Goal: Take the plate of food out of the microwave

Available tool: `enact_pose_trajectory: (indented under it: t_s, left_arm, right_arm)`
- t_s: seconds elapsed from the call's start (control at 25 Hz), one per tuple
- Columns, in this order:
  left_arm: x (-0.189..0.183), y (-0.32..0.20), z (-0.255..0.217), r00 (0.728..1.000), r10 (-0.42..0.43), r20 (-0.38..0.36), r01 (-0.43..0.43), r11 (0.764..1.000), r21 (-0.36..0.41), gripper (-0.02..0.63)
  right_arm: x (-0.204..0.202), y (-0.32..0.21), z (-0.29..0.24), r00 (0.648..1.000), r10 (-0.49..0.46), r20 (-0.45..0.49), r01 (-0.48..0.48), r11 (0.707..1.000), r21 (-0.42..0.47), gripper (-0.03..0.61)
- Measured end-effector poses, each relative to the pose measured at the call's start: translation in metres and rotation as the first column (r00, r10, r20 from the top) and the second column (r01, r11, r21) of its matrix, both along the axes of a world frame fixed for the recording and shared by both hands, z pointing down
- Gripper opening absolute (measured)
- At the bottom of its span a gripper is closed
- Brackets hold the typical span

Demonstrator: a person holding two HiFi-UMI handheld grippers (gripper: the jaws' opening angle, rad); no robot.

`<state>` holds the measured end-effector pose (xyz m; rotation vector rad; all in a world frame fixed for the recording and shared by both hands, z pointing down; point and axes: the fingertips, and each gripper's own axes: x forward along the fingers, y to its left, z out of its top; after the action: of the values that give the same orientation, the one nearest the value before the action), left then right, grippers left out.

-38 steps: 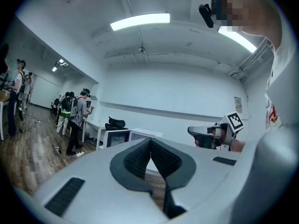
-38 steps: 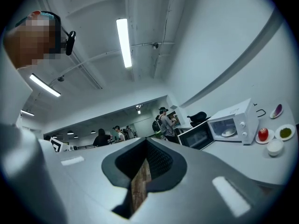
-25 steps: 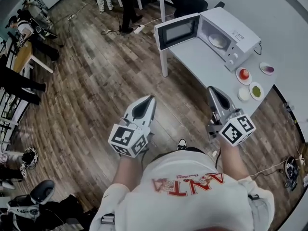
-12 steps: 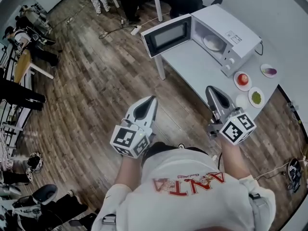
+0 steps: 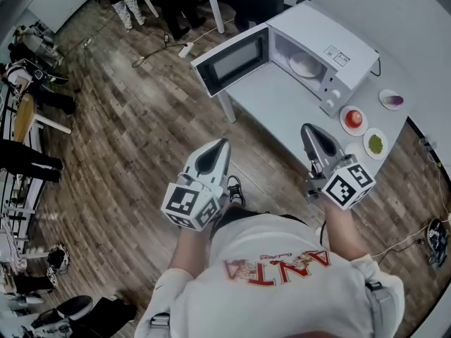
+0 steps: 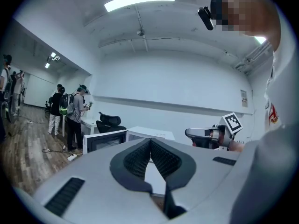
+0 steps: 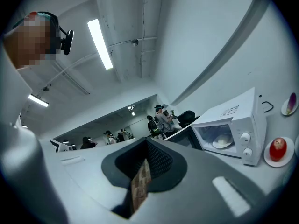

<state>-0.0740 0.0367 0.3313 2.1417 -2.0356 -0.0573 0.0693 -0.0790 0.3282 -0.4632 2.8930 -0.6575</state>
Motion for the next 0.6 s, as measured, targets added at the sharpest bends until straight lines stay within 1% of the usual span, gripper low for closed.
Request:
enact_pose_trajectory:
  t_s: [0.24, 0.4, 0.6]
  left_arm:
    - [-0.035, -0.057, -0.007, 0.995, 0.103, 0.004, -0.103, 0.994, 0.023, 0.009]
    - [-0.072, -0.089, -0.014, 0.987, 0.162, 0.000, -0.162, 0.986, 0.027, 0.009]
    - [-0.120, -0.127, -0.003, 0.977, 0.212, -0.036, -0.211, 0.977, 0.013, 0.009]
  right_arm:
    - [-0.022, -0.043, -0.009, 0.994, 0.110, -0.007, -0.110, 0.994, 0.015, -0.002]
    - [-0.053, -0.064, -0.016, 0.985, 0.170, -0.025, -0.170, 0.985, 0.020, -0.002]
    - [-0.092, -0.086, -0.011, 0.969, 0.237, -0.062, -0.237, 0.971, 0.009, -0.002]
